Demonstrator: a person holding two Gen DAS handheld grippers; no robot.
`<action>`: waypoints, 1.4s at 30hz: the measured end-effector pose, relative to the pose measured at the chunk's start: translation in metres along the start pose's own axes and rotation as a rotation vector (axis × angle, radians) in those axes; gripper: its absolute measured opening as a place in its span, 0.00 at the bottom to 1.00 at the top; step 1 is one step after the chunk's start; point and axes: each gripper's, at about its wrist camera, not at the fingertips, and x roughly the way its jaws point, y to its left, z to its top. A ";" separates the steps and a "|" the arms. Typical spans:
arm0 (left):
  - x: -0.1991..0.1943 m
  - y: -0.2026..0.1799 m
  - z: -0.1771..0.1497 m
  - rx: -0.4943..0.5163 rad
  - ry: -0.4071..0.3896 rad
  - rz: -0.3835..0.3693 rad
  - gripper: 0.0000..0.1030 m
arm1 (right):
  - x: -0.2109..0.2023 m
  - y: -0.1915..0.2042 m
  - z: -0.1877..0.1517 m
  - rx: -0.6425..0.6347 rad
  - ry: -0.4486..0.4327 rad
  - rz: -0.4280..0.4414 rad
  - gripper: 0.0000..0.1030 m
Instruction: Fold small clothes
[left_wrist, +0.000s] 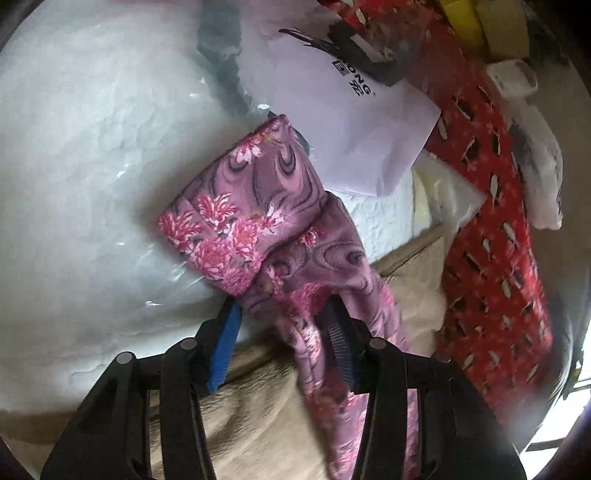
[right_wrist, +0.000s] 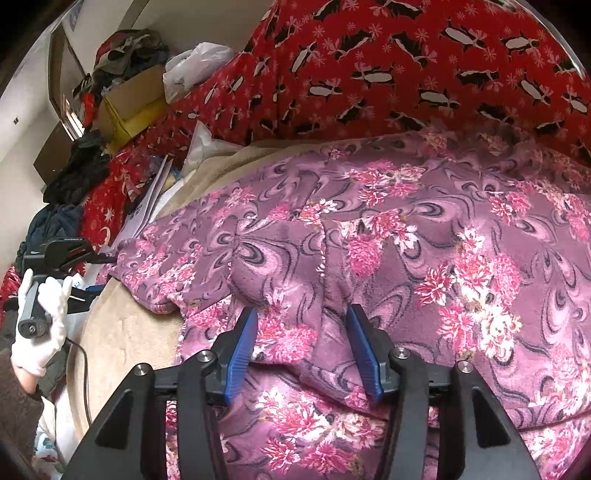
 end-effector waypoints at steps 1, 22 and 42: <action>-0.001 0.000 0.001 0.007 0.002 -0.002 0.41 | 0.000 0.000 0.000 0.001 -0.001 0.005 0.53; -0.079 -0.140 -0.126 0.523 -0.093 -0.007 0.03 | -0.052 -0.007 -0.012 -0.038 -0.002 -0.041 0.54; 0.007 -0.223 -0.389 0.938 0.206 0.058 0.03 | -0.125 -0.142 -0.056 0.196 -0.125 -0.108 0.58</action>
